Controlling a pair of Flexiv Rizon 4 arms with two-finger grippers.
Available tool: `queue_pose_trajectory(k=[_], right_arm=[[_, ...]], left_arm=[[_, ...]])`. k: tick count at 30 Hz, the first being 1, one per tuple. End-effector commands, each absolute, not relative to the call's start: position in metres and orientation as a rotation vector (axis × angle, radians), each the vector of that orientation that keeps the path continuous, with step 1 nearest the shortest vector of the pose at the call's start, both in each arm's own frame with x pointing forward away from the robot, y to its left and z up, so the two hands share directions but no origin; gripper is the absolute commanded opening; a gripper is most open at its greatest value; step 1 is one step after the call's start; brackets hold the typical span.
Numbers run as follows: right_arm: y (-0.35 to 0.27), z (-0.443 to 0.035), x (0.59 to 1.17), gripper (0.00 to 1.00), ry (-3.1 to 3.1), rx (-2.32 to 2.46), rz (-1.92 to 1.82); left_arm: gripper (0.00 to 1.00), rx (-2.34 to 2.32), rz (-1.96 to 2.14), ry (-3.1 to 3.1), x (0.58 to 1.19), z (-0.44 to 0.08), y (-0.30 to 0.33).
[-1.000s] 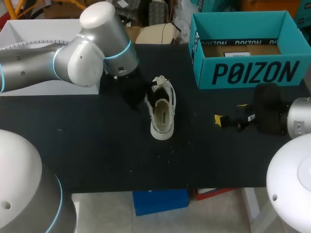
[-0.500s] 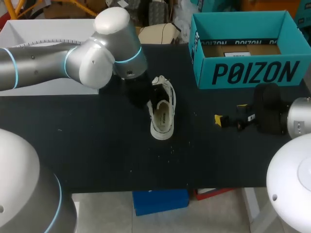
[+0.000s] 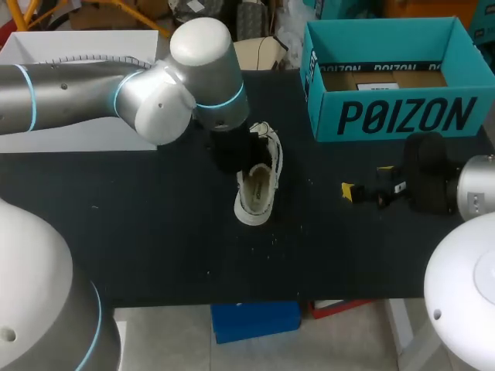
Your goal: Take the shoe out of the shoebox, open the shoe tongue, remove and reinsert the insole, then place the shoe into the shoebox
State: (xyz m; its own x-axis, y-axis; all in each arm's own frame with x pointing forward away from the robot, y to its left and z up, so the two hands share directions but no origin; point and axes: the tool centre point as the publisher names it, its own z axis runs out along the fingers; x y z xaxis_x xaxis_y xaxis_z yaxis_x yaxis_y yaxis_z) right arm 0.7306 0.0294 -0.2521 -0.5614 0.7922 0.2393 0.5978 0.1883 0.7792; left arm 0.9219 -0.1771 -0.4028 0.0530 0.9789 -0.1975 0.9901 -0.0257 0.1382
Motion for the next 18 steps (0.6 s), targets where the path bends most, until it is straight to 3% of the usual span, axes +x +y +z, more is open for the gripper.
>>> queue_pose_trajectory(k=[1, 9, 18], right_arm=[[0.030, -0.254, 0.730, 1.00, 2.239, 1.340, 1.312], [0.030, -0.254, 0.730, 1.00, 2.239, 1.340, 1.312], [0.030, -0.254, 0.730, 1.00, 2.239, 1.340, 1.312]], left_arm=[[0.00, 2.070, -0.100, 2.008, 0.914, -0.362, -0.157], [0.00, 1.918, -0.006, 2.073, 0.924, -0.286, -0.130], [0.00, 1.427, 0.043, 2.195, 0.964, -0.191, -0.066]])
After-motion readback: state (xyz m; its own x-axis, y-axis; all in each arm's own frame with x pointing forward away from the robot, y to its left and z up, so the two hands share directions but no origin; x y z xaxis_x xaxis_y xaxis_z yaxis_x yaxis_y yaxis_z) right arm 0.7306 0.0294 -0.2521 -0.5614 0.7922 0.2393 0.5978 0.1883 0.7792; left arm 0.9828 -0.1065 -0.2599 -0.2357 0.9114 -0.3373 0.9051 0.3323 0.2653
